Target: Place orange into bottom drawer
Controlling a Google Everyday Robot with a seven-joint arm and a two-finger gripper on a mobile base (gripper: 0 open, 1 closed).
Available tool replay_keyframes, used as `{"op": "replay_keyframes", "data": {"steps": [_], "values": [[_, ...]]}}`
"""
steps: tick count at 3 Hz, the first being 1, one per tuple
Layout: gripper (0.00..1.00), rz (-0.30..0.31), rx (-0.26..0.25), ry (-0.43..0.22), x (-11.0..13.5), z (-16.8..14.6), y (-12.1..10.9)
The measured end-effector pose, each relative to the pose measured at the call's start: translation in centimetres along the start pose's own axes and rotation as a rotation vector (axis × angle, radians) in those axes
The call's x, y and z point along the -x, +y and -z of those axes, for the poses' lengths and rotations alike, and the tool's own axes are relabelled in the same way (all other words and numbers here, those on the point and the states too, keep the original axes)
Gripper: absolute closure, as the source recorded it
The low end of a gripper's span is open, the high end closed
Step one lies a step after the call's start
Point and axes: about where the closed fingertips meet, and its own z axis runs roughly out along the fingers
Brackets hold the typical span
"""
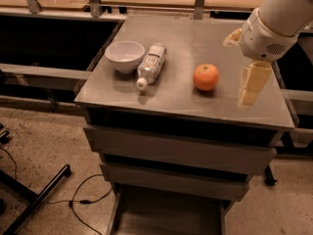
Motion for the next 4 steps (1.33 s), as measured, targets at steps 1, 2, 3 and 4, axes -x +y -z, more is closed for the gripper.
{"op": "replay_keyframes", "data": {"steps": [1, 2, 3, 4], "values": [[0.00, 0.020, 0.019, -0.002, -0.3, -0.8, -1.5], [0.00, 0.015, 0.034, -0.021, -0.1, -2.2, -3.0], [0.00, -0.003, 0.065, -0.070, 0.1, -4.0, -4.0], [0.00, -0.019, 0.100, -0.148, -0.1, -5.4, -4.6]]}}
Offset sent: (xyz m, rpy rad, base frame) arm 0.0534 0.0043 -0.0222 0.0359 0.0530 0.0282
